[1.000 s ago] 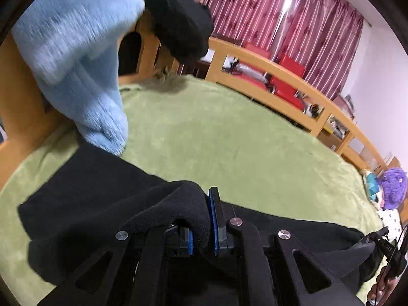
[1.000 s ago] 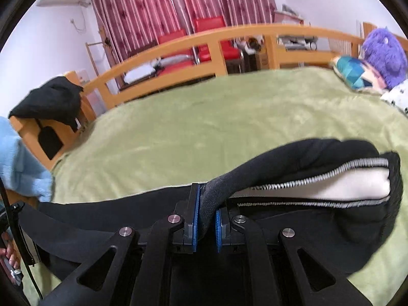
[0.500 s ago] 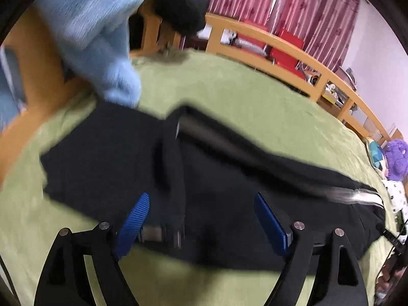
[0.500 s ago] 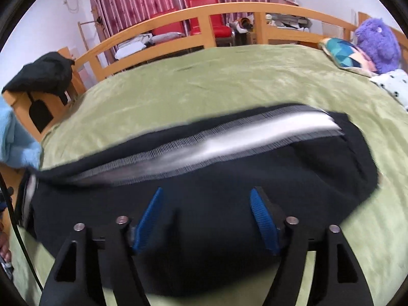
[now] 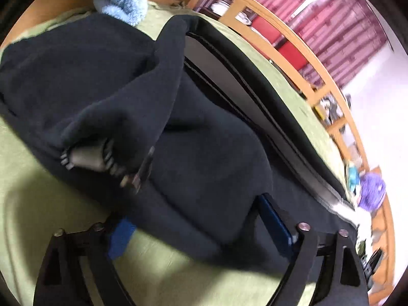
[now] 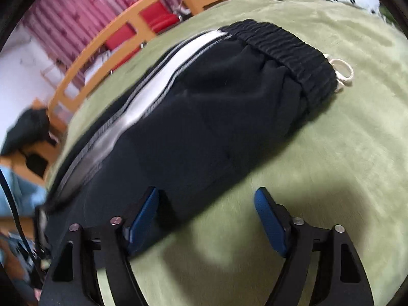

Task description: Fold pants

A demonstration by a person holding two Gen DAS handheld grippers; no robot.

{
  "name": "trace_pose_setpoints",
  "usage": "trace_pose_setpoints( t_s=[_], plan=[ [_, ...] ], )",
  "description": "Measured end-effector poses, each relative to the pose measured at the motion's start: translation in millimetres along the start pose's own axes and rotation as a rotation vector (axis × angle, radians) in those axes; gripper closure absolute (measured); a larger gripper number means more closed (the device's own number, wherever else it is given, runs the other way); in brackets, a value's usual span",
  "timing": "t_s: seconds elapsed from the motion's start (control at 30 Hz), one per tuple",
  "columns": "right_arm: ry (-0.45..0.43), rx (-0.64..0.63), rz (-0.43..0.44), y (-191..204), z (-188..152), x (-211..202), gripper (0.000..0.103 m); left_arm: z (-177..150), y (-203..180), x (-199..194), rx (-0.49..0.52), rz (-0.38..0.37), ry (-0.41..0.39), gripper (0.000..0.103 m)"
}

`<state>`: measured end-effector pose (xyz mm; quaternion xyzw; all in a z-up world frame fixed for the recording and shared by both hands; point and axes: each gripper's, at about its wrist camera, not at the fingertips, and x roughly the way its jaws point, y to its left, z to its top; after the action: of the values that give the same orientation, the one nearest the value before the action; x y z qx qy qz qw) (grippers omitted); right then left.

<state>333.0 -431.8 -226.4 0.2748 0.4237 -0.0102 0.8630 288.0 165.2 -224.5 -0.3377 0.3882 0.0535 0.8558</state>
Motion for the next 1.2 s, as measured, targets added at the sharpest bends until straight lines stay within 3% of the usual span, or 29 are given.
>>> trace_pose_setpoints(
  t_s=[0.07,0.13,0.2,0.23,0.27,0.3,0.37,0.53,0.63,0.77,0.93,1.03,1.1,1.13,1.17,1.2],
  plan=[
    [-0.013,0.02,0.017,1,9,9,0.016,3,-2,4,-0.015,0.013,-0.024,0.012],
    [-0.019,0.045,0.009,5,19,22,0.014,5,-7,8,-0.019,0.043,-0.028,0.023],
    [-0.044,0.04,-0.024,14,24,28,0.016,6,-6,10,-0.03,0.097,-0.022,0.065],
    [-0.055,0.029,-0.052,18,23,28,0.035,5,-5,11,-0.039,0.082,-0.002,0.075],
    [-0.065,0.011,-0.092,21,24,28,0.059,5,-3,9,-0.057,0.054,0.016,0.083],
    [-0.06,-0.002,-0.088,20,23,24,0.065,4,-2,3,-0.075,0.043,0.015,0.09],
    [-0.078,0.027,-0.054,14,21,6,0.074,0,-4,-11,-0.075,0.028,0.008,0.094],
    [-0.083,0.028,-0.036,8,1,-57,0.078,-32,-8,-67,-0.027,0.02,0.002,0.096],
    [-0.095,0.019,-0.059,-12,-23,-106,0.079,-73,-6,-102,0.03,0.016,0.035,0.096],
    [-0.077,0.038,-0.105,-63,-64,-181,0.079,-140,-7,-143,0.031,-0.017,0.113,0.096],
    [-0.07,0.059,-0.164,-125,-94,-261,0.079,-214,0,-196,0.032,-0.113,0.202,0.094],
    [-0.053,0.06,-0.204,-161,-119,-297,0.074,-235,0,-206,0.088,-0.124,0.256,0.087],
    [-0.001,0.035,-0.254,-171,-134,-297,0.061,-240,6,-212,0.143,-0.061,0.292,0.072],
    [0.014,0.021,-0.269,-171,-137,-295,0.058,-238,8,-216,0.168,-0.04,0.294,0.071],
    [0.021,0.002,-0.297,-169,-143,-294,0.055,-236,13,-228,0.194,-0.023,0.277,0.064],
    [0.024,-0.026,-0.327,-164,-154,-299,0.053,-234,16,-238,0.215,-0.014,0.257,0.05]
  ],
)
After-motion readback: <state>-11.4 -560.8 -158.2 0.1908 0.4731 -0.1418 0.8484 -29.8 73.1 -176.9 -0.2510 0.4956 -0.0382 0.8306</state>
